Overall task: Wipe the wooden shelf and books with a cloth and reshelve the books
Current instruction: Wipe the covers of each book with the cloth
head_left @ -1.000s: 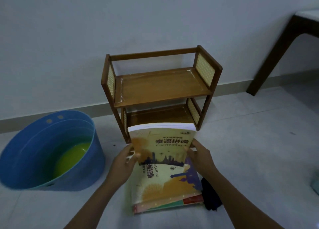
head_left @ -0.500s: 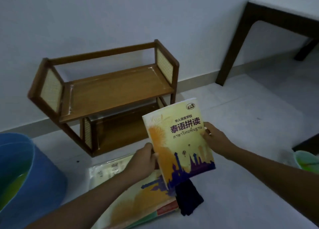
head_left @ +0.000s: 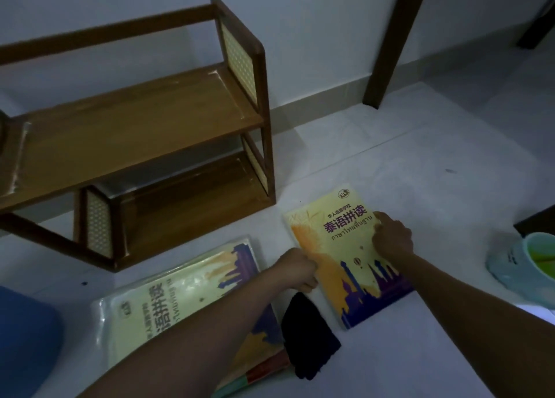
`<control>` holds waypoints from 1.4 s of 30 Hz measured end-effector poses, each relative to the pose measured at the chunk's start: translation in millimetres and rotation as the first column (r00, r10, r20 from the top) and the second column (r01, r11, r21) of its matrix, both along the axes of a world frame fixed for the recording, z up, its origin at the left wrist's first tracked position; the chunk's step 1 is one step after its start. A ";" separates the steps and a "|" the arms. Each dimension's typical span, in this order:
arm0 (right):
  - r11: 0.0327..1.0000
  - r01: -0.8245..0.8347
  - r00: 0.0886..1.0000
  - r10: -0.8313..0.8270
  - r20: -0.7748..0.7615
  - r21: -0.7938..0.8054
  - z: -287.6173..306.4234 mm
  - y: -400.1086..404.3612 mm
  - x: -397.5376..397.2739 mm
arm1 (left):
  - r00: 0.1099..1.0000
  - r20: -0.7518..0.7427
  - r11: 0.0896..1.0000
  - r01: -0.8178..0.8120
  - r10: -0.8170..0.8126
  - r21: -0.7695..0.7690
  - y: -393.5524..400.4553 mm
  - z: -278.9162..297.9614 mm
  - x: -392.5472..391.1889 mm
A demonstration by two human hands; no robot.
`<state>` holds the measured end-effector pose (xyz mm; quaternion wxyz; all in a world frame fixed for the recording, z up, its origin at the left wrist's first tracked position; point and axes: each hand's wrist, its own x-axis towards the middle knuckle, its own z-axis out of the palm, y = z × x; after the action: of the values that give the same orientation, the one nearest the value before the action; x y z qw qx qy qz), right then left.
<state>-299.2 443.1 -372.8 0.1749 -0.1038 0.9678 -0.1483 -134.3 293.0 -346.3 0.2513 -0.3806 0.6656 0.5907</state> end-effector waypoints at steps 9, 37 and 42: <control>0.544 -0.839 0.521 0.819 0.241 -0.034 47.2 -29.2 149.4 | 0.844 -0.188 0.680 0.250 -0.502 -0.689 -89.9 43.5 119.1; 0.830 -0.547 0.824 0.511 -0.246 -0.111 33.9 -189.5 282.1 | 0.981 -0.079 0.711 0.072 -0.176 -0.700 -79.3 -19.8 327.4; 0.554 -0.823 0.564 0.775 -0.285 -0.122 28.9 -193.3 360.7 | 0.977 -0.023 0.629 0.119 -0.213 -0.768 -74.6 -25.7 328.3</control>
<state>61.5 249.7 -343.9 0.1120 -0.5685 0.7997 -0.1575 194.0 218.3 -372.0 0.0834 -0.3542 0.8972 0.2504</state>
